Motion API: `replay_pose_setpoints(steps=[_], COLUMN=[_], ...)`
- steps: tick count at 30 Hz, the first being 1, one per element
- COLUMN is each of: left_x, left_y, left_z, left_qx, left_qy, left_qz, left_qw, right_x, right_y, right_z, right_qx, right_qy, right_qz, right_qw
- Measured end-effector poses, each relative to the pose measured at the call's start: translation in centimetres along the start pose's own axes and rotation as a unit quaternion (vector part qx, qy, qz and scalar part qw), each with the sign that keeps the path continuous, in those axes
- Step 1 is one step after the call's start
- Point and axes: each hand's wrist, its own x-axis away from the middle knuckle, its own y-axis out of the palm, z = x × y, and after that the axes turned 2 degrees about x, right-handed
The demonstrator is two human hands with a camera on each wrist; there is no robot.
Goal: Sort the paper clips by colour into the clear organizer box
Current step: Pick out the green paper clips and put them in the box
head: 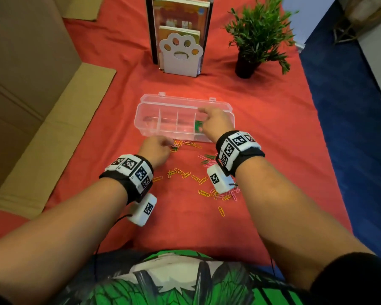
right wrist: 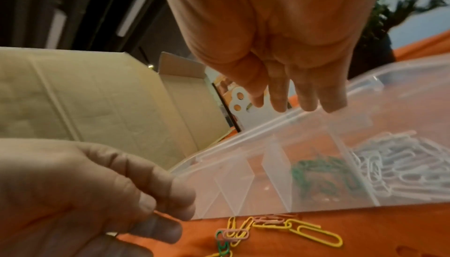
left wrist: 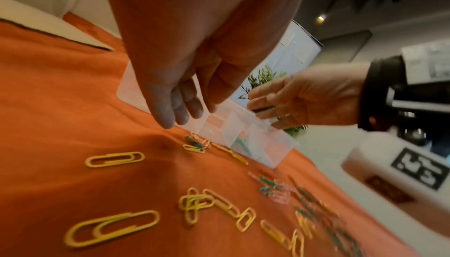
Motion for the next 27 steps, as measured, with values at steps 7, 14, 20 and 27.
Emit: replay_pose_setpoints(steps=[7,14,20,27], left_x=[-0.6,-1.4,-1.2,-0.9], left_y=[0.7,1.5,1.1,0.3], left_z=[-0.9,-1.6,-2.5,-3.2], left_qx=[-0.175,-0.289,-0.262,-0.184], left_qy=[0.07,0.112,0.116,0.098], left_qz=[-0.04,-0.048,-0.051,0.019], left_qw=[0.981,0.95,0.957,0.978], right_x=[2.8,3.6,3.8,4.2], right_y=[4.0,7.0,6.8,4.9], right_z=[2.5,3.7,3.8,6.6], right_qx=[0.139,0.241,0.248,0.119], right_qy=[-0.101,-0.103,-0.098,-0.023], right_qz=[-0.047,-0.06,-0.086,-0.028], right_qw=[0.984,0.963,0.96,0.992])
